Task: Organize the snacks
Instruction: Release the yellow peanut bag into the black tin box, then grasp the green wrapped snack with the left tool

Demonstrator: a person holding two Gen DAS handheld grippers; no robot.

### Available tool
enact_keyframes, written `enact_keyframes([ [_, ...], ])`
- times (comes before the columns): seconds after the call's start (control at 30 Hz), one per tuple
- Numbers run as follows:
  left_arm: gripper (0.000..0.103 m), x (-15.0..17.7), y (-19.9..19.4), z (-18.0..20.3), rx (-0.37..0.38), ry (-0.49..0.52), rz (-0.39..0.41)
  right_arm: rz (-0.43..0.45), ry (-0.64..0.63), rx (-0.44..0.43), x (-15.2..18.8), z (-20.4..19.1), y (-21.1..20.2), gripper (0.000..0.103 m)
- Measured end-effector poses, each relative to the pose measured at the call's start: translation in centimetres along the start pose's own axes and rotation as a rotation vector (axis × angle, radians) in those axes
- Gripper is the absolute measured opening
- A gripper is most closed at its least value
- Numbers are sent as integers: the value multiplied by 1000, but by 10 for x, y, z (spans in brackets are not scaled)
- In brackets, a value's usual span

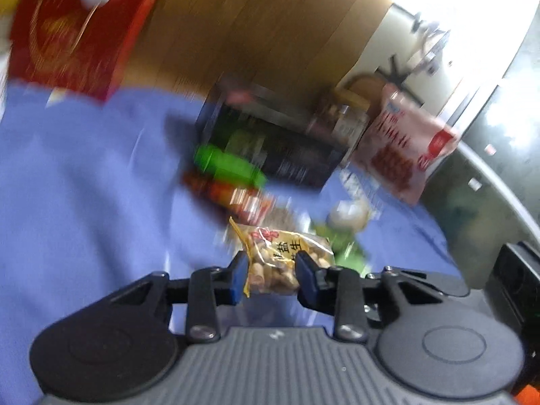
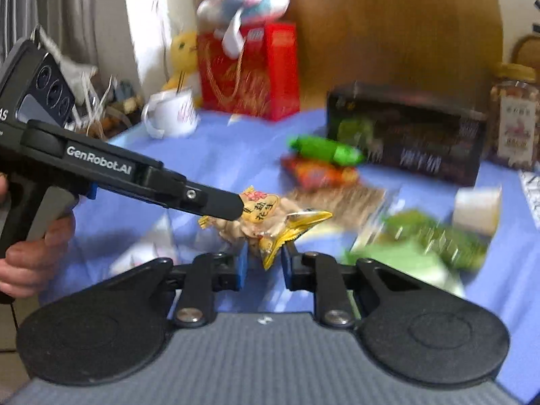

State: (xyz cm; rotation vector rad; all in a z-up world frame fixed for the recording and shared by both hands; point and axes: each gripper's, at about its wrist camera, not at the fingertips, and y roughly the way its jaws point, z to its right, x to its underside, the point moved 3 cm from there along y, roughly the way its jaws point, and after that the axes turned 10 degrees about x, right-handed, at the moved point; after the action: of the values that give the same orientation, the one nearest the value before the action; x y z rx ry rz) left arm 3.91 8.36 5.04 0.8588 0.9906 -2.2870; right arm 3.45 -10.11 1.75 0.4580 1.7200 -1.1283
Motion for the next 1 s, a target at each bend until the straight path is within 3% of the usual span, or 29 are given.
enact_keyframes([
  [0.17,30,-60,24,15,12,102,79,103,14,69,-50,31,14,24],
  [0.37,30,-122,84,4,28,72,103,112,83,141,-104,86,59,24],
  [0.47,32,-136,117,3,23,73,88,89,112,199,-113,110,77,26],
  [0.57,44,-141,150,7,13,88,49,82,113,306,-112,129,85,32],
  [0.63,45,-138,160,11,-11,107,18,80,124,342,-104,137,76,35],
  [0.8,45,-120,115,14,45,144,90,105,247,301,-73,152,31,35],
  [0.9,47,-110,83,-2,18,121,114,61,357,167,-49,147,17,37],
  [1.0,53,-103,66,-27,-61,70,108,-12,397,39,-36,129,26,37],
])
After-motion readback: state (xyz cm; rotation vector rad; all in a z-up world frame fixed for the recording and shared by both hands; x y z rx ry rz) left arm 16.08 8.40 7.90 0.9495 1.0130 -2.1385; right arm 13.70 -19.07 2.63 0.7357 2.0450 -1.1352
